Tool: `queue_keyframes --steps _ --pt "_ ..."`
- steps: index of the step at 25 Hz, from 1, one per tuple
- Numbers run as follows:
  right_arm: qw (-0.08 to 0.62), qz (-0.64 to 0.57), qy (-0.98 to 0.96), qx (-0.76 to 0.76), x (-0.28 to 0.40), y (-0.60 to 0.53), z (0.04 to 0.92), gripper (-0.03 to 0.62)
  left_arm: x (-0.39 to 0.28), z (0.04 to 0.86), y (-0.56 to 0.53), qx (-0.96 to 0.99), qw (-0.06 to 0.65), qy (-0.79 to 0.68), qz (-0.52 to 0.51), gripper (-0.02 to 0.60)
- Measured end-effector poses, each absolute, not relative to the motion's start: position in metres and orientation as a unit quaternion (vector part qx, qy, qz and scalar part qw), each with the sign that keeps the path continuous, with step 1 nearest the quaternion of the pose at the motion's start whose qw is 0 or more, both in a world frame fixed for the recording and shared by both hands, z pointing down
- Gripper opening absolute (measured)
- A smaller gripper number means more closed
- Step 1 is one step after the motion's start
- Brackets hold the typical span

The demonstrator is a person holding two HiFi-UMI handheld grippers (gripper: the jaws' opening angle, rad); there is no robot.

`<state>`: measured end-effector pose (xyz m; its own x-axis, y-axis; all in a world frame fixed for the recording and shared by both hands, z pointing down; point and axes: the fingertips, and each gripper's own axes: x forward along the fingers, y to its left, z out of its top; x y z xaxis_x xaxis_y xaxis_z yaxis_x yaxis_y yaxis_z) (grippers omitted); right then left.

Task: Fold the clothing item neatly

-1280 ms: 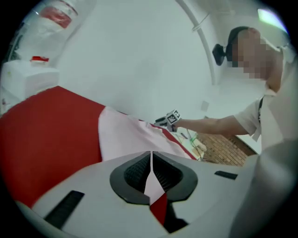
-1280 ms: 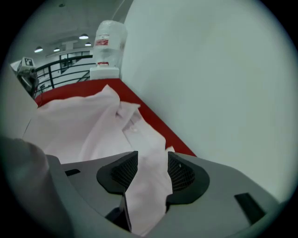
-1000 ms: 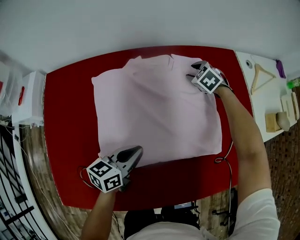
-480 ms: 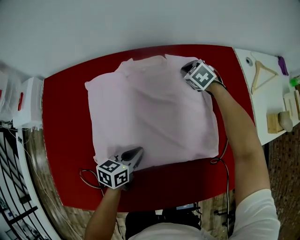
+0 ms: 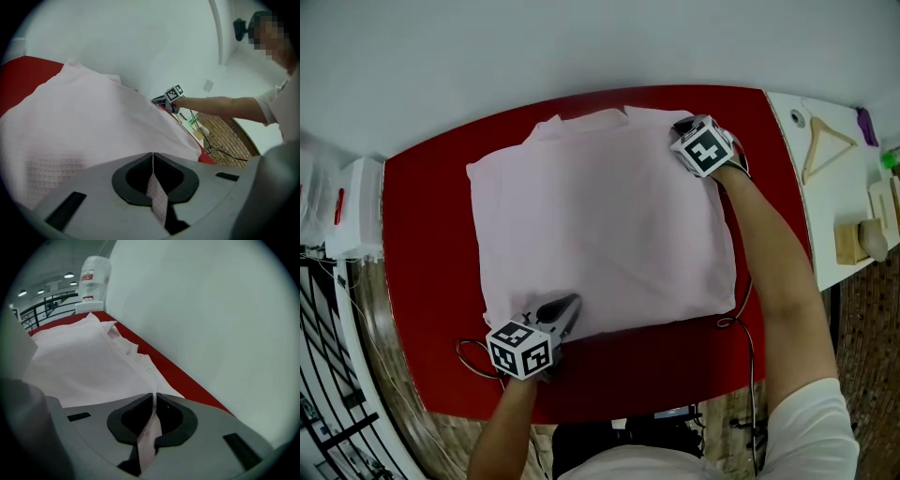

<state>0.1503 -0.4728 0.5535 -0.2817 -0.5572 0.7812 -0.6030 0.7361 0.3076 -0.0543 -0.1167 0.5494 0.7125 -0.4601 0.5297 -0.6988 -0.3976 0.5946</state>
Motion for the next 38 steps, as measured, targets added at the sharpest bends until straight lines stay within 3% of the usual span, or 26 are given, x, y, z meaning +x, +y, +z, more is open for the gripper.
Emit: queue_keyframes --steps 3,5,10,19,23,25,26,31,38 --pt "0.426 0.048 -0.815 0.39 0.151 -0.474 0.539 0.032 -0.055 0.551 -0.117 0.823 0.422 -0.352 0.143 0.008" --pt "0.389 0.056 -0.823 0.411 0.159 -0.472 0.52 0.112 -0.057 0.551 -0.118 0.822 0.424 -0.351 0.143 0.008" --pt "0.306 0.158 -0.837 0.425 0.2 -0.418 0.508 0.114 -0.058 0.552 -0.118 0.82 0.429 -0.35 0.142 0.008" --pt "0.257 0.313 -0.819 0.407 0.216 -0.357 0.556 0.114 -0.055 0.554 -0.119 0.819 0.43 -0.346 0.156 0.008" --pt "0.283 0.312 -0.817 0.394 0.208 -0.352 0.562 0.114 -0.056 0.555 -0.118 0.818 0.429 -0.347 0.161 0.008" --pt "0.315 0.294 -0.816 0.385 0.208 -0.349 0.565 0.04 -0.056 0.555 -0.119 0.817 0.43 -0.348 0.16 0.008" --pt "0.318 0.292 -0.816 0.385 0.21 -0.349 0.564 0.032 -0.056 0.555 -0.119 0.817 0.431 -0.348 0.159 0.008" --pt "0.271 0.296 -0.809 0.43 0.233 -0.36 0.543 0.026 -0.057 0.555 -0.12 0.818 0.428 -0.352 0.157 0.008" --pt "0.279 0.286 -0.791 0.463 0.24 -0.365 0.552 0.026 -0.057 0.556 -0.121 0.817 0.425 -0.355 0.16 0.008"
